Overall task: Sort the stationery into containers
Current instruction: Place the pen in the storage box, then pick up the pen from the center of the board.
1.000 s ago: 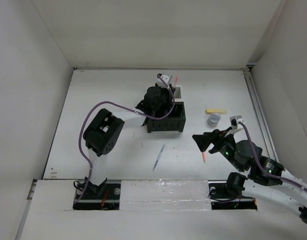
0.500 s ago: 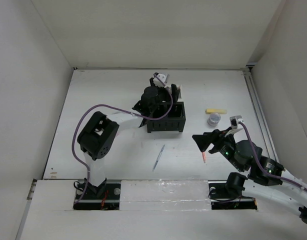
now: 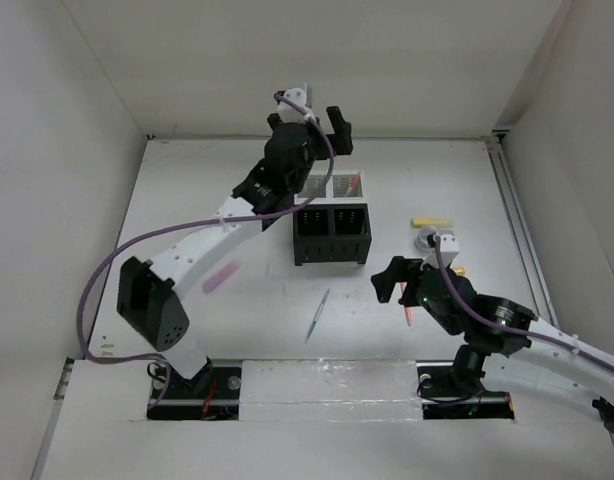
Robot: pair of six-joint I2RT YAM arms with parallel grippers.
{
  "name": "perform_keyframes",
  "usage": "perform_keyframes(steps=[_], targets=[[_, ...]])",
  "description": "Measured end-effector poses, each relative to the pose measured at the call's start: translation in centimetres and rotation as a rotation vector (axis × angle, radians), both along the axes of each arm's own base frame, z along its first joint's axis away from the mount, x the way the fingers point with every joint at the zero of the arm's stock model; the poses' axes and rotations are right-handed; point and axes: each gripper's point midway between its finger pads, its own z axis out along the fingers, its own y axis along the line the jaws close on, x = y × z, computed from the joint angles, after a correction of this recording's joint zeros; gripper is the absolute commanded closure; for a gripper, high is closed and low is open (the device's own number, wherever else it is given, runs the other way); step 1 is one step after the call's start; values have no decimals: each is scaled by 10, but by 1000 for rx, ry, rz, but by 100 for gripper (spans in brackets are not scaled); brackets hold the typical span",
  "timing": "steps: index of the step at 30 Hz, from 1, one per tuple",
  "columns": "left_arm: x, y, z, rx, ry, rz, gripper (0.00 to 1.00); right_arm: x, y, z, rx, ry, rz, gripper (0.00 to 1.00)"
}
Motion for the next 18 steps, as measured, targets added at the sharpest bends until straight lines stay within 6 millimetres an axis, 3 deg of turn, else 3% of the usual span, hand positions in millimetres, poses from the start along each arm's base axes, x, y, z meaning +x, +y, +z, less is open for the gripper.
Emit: perform_keyframes(steps=[2, 6, 7, 10, 13, 18], targets=[[-16, 25, 7, -29, 43, 58, 0, 0, 3, -12, -36, 33, -1, 0], [-68, 78, 2, -114, 93, 77, 0, 1, 8, -22, -60, 63, 2, 1], [-89, 103, 0, -146, 93, 89, 0, 1, 8, -24, -58, 71, -4, 1], [-120, 137, 0, -227, 81, 110, 0, 1, 5, -33, -82, 102, -28, 1], [-142, 150, -27, -252, 124, 108, 0, -1, -1, -41, -110, 125, -46, 1], [-158, 151, -103, -161, 311, 99, 0, -5, -11, -30, -88, 102, -51, 1]])
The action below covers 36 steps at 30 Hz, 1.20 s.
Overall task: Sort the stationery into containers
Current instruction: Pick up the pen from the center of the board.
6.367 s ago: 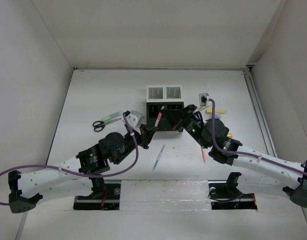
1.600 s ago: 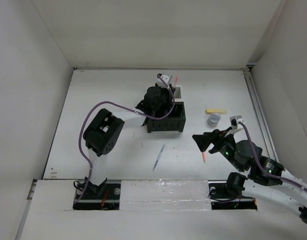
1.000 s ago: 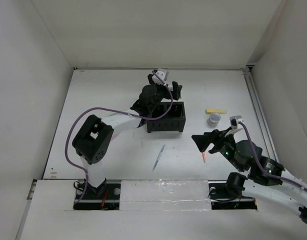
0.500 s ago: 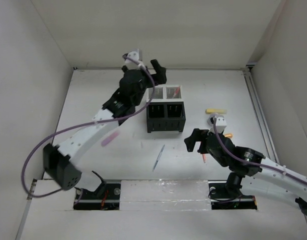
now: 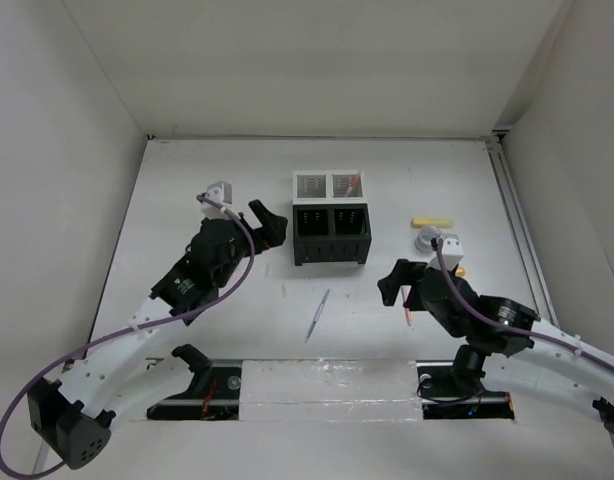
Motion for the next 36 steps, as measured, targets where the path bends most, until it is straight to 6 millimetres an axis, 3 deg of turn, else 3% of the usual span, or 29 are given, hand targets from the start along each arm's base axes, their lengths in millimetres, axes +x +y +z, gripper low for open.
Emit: perform_keyframes(steps=[5, 10, 12, 15, 21, 32, 36], targets=[[-34, -19, -73, 122, 192, -124, 0, -4, -13, 34, 58, -66, 4, 1], [-74, -54, -106, 235, 290, -264, 0, -5, -26, 72, 78, -123, -1, 1], [-92, -71, -121, 310, 326, -323, 0, -6, -29, 79, 70, -133, 0, 1], [-102, -90, -143, 411, 375, -356, 0, -7, -34, 84, 52, -141, 7, 1], [-114, -95, -203, 594, 478, -374, 0, -9, -37, 87, 20, -150, 24, 1], [-121, -106, -241, 691, 516, -422, 19, -12, -38, 88, 8, -159, 59, 2], [-121, -106, -250, 727, 520, -422, 41, -13, -38, 89, 17, -163, 63, 4]])
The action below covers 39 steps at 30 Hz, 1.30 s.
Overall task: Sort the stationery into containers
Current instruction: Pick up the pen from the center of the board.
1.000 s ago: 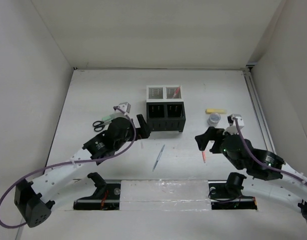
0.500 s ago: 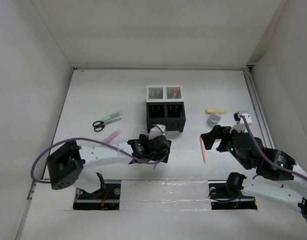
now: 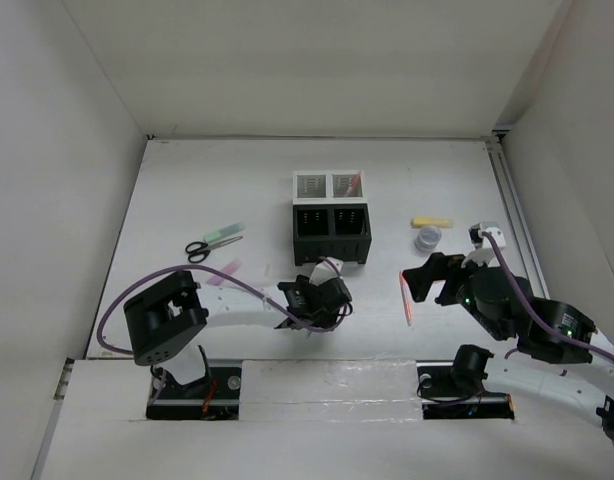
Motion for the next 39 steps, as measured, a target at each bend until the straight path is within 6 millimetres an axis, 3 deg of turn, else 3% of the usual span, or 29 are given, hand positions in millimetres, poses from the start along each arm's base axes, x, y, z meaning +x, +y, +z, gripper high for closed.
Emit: perform_keyframes(steps=[1, 2, 8, 18, 20, 22, 26, 28, 30, 35, 39], targets=[[1, -2, 0, -1, -4, 1, 48, 0, 0, 1, 3, -2, 2, 4], [2, -4, 0, -3, -6, -3, 62, -1, 0, 1, 5, -2, 5, 4], [0, -15, -1, 2, -24, -16, 98, -2, 1, 2, 12, -3, 13, 5], [-13, -14, 5, -1, 5, -33, 100, -2, 1, 2, 10, -4, 17, 6], [-17, -5, 16, 6, 7, -26, 100, -2, 2, 2, 9, -6, 18, 8], [-16, -4, 48, -42, -20, -3, 100, -1, 3, 4, 10, -14, 21, 10], [5, 4, 140, -194, -163, 155, 100, 2, 20, 9, 10, -32, 76, 14], [18, 20, 181, -264, -238, 273, 100, 6, 41, 4, -13, -23, 133, 16], [30, 48, 205, -291, -291, 392, 100, 13, 70, -12, -67, 15, 186, 17], [58, 135, 213, -179, -383, 679, 100, 23, 142, -78, -228, 132, 305, 20], [61, 176, 222, -160, -428, 799, 100, 23, 183, -118, -329, 184, 357, 22]])
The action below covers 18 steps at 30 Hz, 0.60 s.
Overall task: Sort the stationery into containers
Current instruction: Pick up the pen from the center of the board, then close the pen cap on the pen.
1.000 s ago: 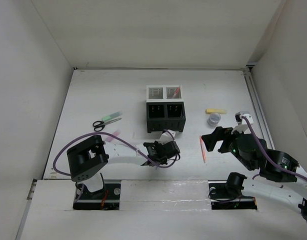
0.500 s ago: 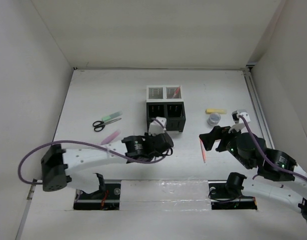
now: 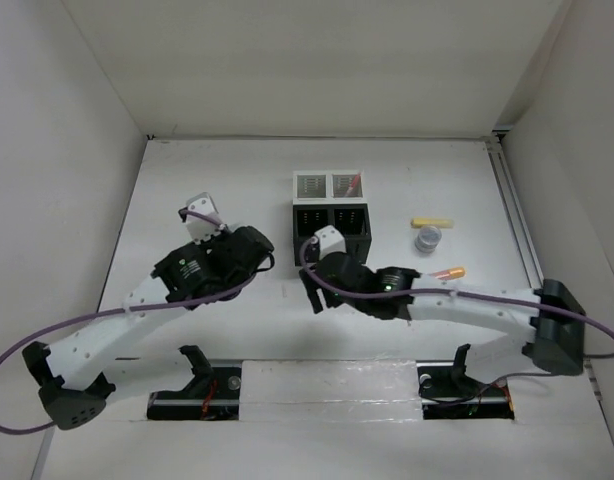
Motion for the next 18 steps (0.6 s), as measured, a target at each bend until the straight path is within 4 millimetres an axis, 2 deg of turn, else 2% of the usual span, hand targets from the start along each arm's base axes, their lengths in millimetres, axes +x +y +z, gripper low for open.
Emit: perform_keyframes(steps=[5, 8, 10, 14, 18], targets=[[-12, 27, 15, -43, -72, 25, 100, 12, 68, -10, -32, -26, 26, 27], [-17, 35, 17, -62, -103, 16, 100, 17, 95, -15, -31, -39, 28, 28], [-18, 38, 19, -82, -125, 8, 100, 22, 107, -21, -39, -46, 21, 32], [-22, 43, 27, -127, -168, 7, 100, 35, 123, -34, -76, -61, -20, 33], [-24, 49, 36, -167, -208, 11, 100, 43, 122, -51, -114, -59, -53, 36]])
